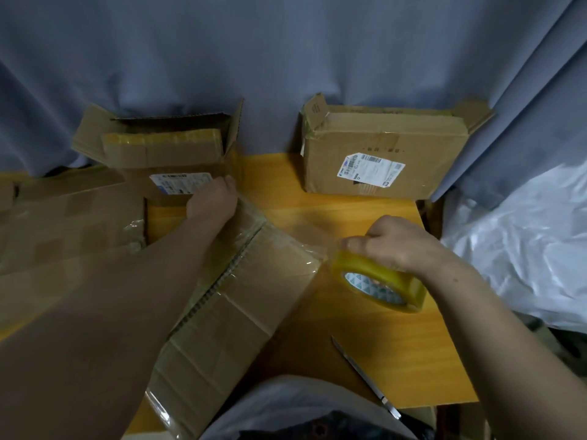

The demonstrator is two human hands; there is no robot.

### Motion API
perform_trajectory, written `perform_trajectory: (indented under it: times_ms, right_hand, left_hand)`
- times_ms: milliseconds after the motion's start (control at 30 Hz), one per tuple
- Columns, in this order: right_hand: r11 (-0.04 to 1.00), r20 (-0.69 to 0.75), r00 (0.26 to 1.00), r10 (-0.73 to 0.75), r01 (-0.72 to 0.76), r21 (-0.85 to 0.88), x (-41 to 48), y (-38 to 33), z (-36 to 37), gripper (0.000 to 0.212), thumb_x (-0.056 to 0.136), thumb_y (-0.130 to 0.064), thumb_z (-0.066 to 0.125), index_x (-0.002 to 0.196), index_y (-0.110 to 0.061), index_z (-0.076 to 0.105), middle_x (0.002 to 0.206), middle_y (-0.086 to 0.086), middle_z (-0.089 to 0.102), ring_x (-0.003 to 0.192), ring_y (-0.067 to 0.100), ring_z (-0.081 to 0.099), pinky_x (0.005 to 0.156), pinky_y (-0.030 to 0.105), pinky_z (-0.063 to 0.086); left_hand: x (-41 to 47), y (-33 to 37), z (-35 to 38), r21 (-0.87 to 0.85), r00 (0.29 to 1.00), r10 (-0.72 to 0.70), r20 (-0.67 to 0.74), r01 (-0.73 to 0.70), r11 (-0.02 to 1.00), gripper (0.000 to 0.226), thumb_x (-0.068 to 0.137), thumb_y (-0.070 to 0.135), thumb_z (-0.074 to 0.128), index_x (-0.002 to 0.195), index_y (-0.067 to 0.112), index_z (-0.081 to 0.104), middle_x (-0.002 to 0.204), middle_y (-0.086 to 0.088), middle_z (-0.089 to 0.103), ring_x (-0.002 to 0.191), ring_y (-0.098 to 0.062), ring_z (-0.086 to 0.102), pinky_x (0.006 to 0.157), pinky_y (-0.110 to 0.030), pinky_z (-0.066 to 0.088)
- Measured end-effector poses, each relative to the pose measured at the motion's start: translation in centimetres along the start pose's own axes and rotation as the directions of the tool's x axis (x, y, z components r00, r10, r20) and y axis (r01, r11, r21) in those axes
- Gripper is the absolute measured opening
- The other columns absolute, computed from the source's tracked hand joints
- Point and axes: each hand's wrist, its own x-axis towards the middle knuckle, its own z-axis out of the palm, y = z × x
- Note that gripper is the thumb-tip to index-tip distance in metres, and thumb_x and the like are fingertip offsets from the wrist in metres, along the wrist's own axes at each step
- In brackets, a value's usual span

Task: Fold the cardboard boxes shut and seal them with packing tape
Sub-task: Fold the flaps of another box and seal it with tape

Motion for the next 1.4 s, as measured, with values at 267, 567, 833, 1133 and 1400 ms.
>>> perform_trajectory:
  times_ms: [267,567,833,1133,1400]
  right_hand:
    - [1.0,0.015,1.0,0.003,-0.002,-0.025,0.8,0.8,1.5,0.051,0.085,-0.058,0.054,0.064,-0.012,0.052,0.065,0.002,0.049,0.063,0.018,0.049,0.055,0.029,0.034]
    - [1.0,0.021,0.999,0.03,-0.03,0.0,1.3,1.1,4.3,0.064,0.078,-0.076,0.047,0.061,-0.015,0.041,0.063,-0.001,0.043,0.062,0.016,0.045,0.053,0.03,0.032]
    - [0.993,0.009,0.999,0.046,-0.044,-0.111,1.4,0.0,4.3,0.063,0.076,-0.079,0.046,0.064,-0.017,0.042,0.069,-0.003,0.046,0.068,0.017,0.047,0.062,0.03,0.037]
    - [0.985,-0.02,0.999,0.036,-0.039,-0.167,1.1,-0.3,4.5,0.052,0.088,-0.066,0.042,0.068,-0.018,0.046,0.08,-0.001,0.053,0.086,0.022,0.056,0.07,0.031,0.043]
    - [0.993,-0.021,1.0,0.002,-0.005,-0.114,0.9,0.4,6.0,0.05,0.096,-0.059,0.03,0.069,-0.019,0.044,0.076,-0.002,0.048,0.083,0.022,0.053,0.072,0.033,0.042]
  left_hand:
    - [0.2,0.1,-0.1,0.01,1.0,0.002,-0.004,-0.002,1.0,0.052,0.105,0.031,0.021,0.113,-0.004,0.058,0.118,-0.024,0.059,0.111,-0.037,0.054,0.091,-0.044,0.041]
    - [0.0,-0.1,-0.3,0.102,0.995,-0.016,0.095,0.006,0.995,0.071,0.097,0.058,0.017,0.133,0.003,0.045,0.137,-0.021,0.046,0.126,-0.037,0.043,0.102,-0.049,0.033]
    - [-3.4,1.1,-0.2,0.361,0.97,0.214,0.117,-0.242,0.9,0.066,0.098,0.051,0.003,0.152,0.015,-0.007,0.158,-0.008,-0.017,0.145,-0.022,-0.019,0.109,-0.049,-0.022]
    - [-13.2,5.2,1.6,0.243,0.831,0.459,0.316,-0.538,0.807,0.059,0.102,0.041,0.008,0.15,0.01,-0.008,0.158,-0.007,-0.016,0.144,-0.019,-0.022,0.111,-0.032,-0.02]
    - [-15.3,4.2,1.6,0.209,0.735,0.519,0.436,-0.644,0.736,0.096,0.083,0.059,0.028,0.148,0.004,-0.017,0.153,-0.013,-0.029,0.141,-0.022,-0.028,0.116,-0.035,-0.016]
